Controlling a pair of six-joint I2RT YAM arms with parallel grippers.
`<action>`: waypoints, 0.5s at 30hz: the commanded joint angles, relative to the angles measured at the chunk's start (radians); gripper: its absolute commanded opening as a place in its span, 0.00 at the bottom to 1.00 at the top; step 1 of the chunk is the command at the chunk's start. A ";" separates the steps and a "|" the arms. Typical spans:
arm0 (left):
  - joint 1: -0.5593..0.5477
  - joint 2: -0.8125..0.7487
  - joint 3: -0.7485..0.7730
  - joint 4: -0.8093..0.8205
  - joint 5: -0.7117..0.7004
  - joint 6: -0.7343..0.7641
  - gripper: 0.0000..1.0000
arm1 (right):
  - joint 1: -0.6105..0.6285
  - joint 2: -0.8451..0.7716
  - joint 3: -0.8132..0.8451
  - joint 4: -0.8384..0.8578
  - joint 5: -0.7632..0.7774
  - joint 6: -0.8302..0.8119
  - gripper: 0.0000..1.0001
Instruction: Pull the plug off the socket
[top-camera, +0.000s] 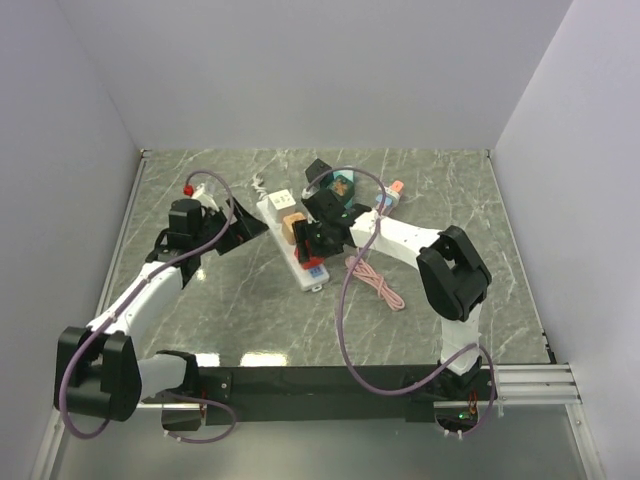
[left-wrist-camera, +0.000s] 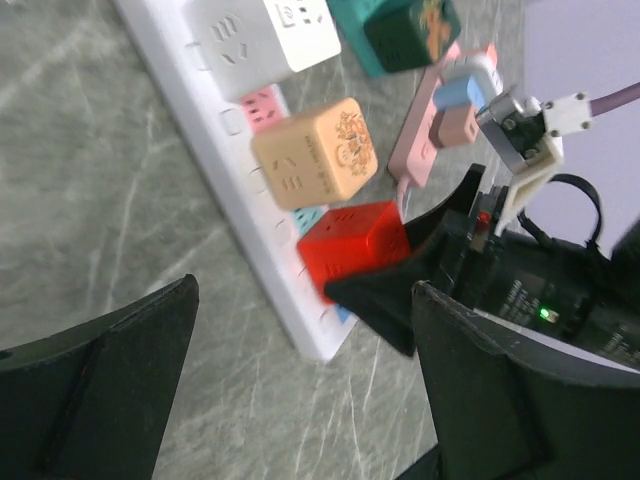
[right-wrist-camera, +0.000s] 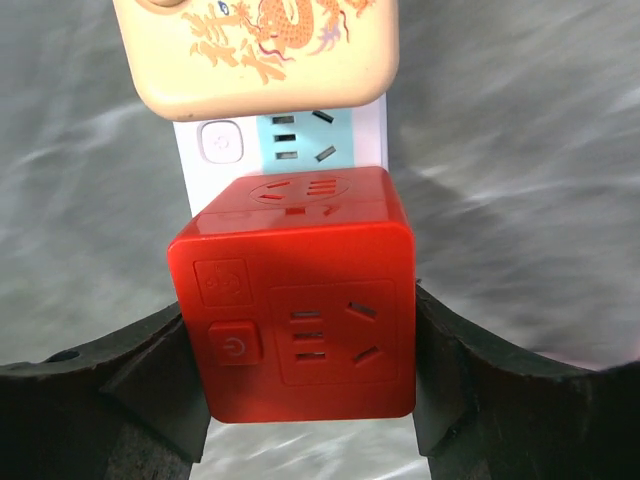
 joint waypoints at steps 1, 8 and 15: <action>-0.028 0.044 -0.016 0.092 0.051 -0.026 0.94 | 0.014 -0.075 -0.047 0.097 -0.205 0.181 0.00; -0.059 0.104 -0.065 0.122 0.068 -0.031 0.93 | 0.002 -0.079 -0.052 0.209 -0.383 0.380 0.00; -0.060 0.075 -0.114 0.107 0.025 -0.030 0.92 | -0.044 -0.032 -0.075 0.384 -0.578 0.542 0.00</action>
